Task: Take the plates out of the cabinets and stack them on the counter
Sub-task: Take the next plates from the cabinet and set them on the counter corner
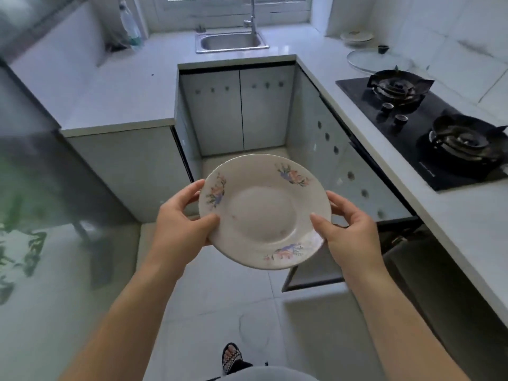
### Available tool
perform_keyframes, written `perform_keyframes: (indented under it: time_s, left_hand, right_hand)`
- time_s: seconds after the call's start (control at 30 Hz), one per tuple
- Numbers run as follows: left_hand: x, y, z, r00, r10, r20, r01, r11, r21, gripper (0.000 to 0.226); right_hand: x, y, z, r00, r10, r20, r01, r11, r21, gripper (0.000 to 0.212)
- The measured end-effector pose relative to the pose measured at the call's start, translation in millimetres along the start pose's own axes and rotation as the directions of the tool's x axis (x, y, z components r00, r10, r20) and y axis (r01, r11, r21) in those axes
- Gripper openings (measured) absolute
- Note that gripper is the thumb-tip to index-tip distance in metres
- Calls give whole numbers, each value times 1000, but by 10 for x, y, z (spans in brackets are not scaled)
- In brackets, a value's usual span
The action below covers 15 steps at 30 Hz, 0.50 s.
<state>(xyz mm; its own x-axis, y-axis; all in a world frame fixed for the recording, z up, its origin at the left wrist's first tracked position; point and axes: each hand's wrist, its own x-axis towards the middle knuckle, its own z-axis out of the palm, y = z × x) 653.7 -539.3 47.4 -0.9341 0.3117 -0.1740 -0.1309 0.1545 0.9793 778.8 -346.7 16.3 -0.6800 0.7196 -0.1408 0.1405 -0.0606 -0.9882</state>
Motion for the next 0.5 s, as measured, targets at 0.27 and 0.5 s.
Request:
perform_keyframes:
  time_s: [0.27, 0.5]
  left_hand:
    - [836, 116, -581, 999, -6, -49, 6, 1000, 0, 57]
    - [1783, 194, -599, 997, -49, -61, 48, 999, -10, 57]
  right_hand:
    - [654, -135, 928, 997, 39, 61, -37, 999, -31, 45]
    - [1572, -149, 1414, 996, 53, 77, -47, 996, -72, 46]
